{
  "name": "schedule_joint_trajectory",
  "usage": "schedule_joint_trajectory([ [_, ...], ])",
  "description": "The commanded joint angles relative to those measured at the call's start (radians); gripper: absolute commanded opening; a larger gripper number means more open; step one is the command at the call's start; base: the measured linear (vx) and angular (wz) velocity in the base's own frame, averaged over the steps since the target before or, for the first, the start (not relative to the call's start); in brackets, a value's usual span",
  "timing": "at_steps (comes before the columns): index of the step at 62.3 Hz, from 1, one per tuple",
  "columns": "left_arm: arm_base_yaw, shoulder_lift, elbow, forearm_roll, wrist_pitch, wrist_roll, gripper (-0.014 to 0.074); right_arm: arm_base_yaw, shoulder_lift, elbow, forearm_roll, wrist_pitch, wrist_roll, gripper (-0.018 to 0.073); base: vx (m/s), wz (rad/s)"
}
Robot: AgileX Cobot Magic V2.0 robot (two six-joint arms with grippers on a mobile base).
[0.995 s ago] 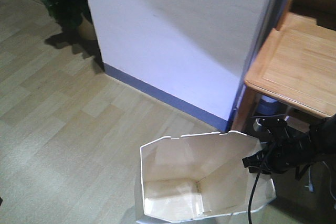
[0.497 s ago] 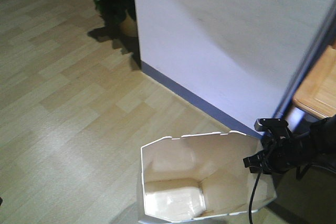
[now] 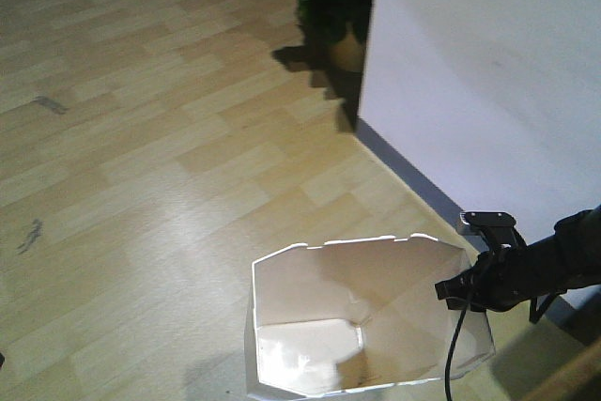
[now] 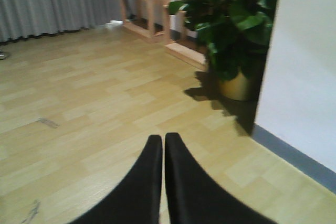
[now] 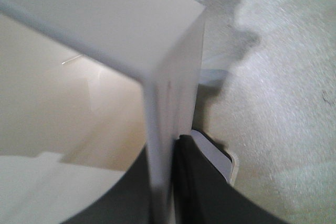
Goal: Move trash bin to bedside with robot
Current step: 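Hold the bin with the right gripper while turning toward the bed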
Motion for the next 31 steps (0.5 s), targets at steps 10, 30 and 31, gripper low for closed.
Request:
schedule_joint_trajectory([
  [10, -0.003, -0.014, 0.019, -0.003, -0.069, -0.004, -0.0006, -0.002, -0.062, -0.01, 0.031, 0.203, 0.004, -0.0005, 0.08, 0.6],
  [30, -0.003, -0.014, 0.019, -0.003, -0.069, -0.004, -0.0006, -0.002, -0.062, -0.01, 0.031, 0.203, 0.004, -0.0005, 0.08, 0.55],
  [31, -0.003, -0.014, 0.019, -0.003, -0.069, -0.004, -0.0006, -0.002, -0.062, -0.01, 0.031, 0.203, 0.004, -0.0005, 0.08, 0.48],
])
